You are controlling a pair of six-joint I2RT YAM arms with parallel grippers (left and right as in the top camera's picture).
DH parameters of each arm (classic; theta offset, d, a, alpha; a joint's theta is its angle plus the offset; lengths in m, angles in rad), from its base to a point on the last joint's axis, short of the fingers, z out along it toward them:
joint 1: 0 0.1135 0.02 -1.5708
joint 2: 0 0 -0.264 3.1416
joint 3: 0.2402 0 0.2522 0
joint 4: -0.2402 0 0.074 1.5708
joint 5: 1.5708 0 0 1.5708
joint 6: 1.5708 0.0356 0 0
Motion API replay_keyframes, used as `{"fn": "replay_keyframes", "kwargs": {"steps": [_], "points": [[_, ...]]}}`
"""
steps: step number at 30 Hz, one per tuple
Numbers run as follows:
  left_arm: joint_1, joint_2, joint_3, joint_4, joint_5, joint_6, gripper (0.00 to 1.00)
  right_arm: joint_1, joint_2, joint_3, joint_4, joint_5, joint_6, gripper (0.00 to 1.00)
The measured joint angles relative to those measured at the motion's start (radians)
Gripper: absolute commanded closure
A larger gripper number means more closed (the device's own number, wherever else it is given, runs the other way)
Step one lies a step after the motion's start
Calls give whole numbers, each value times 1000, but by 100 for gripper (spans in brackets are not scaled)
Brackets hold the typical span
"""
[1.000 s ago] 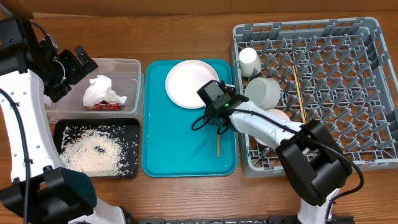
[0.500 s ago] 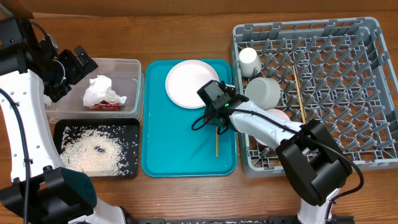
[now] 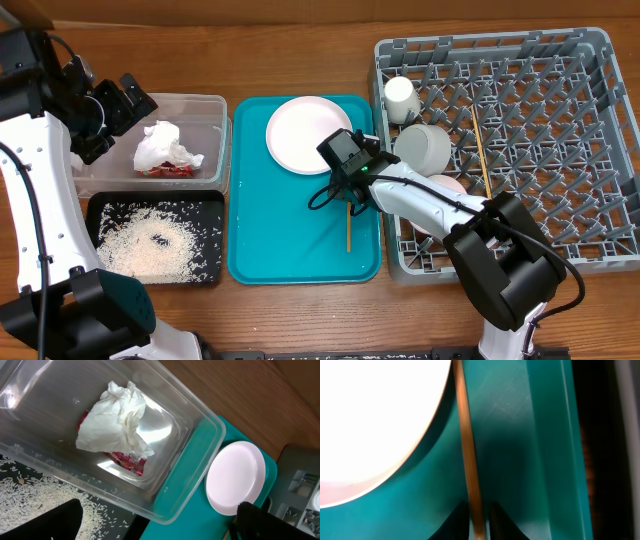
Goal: Sort waste into correct bins and load items into the dishwasher
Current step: 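Close the right gripper on the second chopstick and lift it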
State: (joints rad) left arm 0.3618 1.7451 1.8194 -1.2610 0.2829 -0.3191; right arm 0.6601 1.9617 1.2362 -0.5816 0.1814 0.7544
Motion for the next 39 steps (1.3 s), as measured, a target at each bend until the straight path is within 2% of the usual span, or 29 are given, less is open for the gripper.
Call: {"fn": "replay_keyframes", "kwargs": {"steps": [4,25,39], "points": [[0,0,0,0,0,0,0,0,0,0,0,7,-11,89],[0,0,0,0,0,0,0,0,5,0,2,10,-22,88],[0,0,0,0,0,0,0,0,7,2,3,18,-22,96]]}}
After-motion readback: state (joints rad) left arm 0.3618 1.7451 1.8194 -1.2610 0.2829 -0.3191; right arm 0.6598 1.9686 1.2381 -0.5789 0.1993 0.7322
